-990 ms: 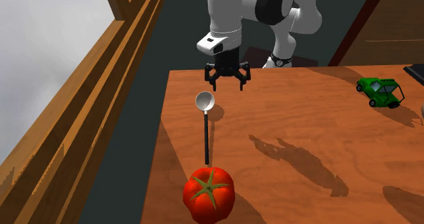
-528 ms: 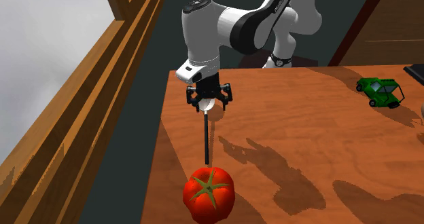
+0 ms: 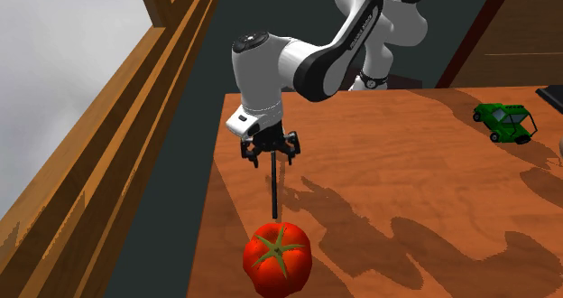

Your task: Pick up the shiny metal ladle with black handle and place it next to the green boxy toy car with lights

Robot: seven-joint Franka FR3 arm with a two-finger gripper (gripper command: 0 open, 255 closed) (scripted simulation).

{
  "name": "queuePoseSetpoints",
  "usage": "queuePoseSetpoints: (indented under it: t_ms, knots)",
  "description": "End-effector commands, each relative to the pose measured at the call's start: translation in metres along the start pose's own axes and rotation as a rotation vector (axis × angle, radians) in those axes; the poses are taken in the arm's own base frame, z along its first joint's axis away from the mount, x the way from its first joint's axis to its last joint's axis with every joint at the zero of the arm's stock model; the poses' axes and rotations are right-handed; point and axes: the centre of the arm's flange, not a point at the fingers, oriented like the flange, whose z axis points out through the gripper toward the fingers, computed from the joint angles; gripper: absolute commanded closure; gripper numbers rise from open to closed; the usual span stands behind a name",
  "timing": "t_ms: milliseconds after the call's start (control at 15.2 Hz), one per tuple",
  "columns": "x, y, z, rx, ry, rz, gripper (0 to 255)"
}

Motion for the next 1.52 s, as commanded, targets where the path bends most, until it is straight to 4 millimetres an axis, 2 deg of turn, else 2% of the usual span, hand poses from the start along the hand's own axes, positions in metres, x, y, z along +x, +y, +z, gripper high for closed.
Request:
queuePoseSetpoints:
  t_ms: [0, 594, 660, 1254, 1452]
  knots:
    - [0.000, 0.000, 0.010, 0.000, 0.000, 0.000, 0]
    - [0.000, 0.000, 0.013, 0.000, 0.000, 0.000, 0]
    - [0.000, 0.000, 0.013, 0.000, 0.000, 0.000, 255]
    - [0.000, 0.000, 0.013, 0.000, 0.000, 0.000, 255]
    - [0.002, -0.001, -0.003, 0.000, 0.000, 0.000, 255]
